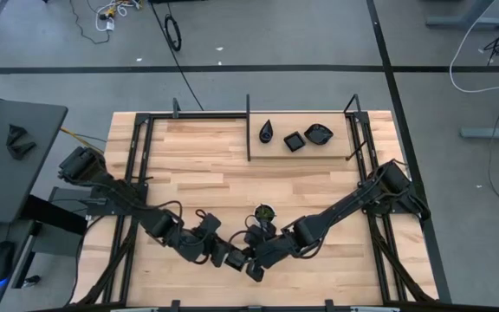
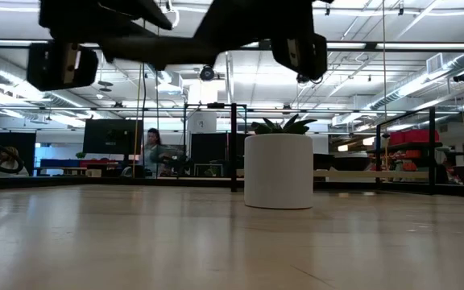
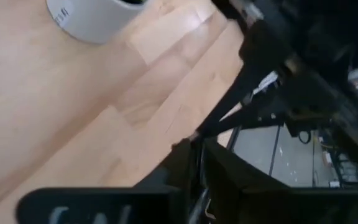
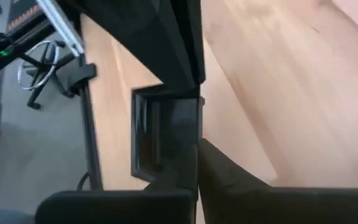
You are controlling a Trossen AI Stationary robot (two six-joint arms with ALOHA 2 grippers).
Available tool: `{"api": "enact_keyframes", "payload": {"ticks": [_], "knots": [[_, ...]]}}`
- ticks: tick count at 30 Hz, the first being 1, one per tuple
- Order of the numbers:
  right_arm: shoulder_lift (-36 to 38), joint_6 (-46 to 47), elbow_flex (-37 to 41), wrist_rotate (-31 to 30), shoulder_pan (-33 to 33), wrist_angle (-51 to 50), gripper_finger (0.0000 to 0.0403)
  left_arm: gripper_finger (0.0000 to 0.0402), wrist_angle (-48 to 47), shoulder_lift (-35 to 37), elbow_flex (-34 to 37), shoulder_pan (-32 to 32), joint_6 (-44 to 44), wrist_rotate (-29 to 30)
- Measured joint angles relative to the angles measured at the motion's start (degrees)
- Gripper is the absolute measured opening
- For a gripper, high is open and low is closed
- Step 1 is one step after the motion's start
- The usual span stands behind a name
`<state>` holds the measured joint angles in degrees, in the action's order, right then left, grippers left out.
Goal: Pick & Place Mini shaped plates
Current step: Stack the square plate on top of the square plate on the shelf
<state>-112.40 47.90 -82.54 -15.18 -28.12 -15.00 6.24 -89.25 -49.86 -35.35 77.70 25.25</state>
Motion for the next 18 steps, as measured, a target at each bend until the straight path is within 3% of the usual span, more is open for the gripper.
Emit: {"api": "enact_keyframes", "payload": {"ticks": [10,18], "knots": [[3.88,7.30,0.07,5.41,-0.02,-13.47,0.0001,0.0179,0.05,3.80,-0.06,4.80,-3.55,-1.59],[19.28,2.79,0.07,4.93,5.65,-32.97,0.0001,0.0210,-0.40,9.63,-0.05,9.78,-11.44,0.90]]}}
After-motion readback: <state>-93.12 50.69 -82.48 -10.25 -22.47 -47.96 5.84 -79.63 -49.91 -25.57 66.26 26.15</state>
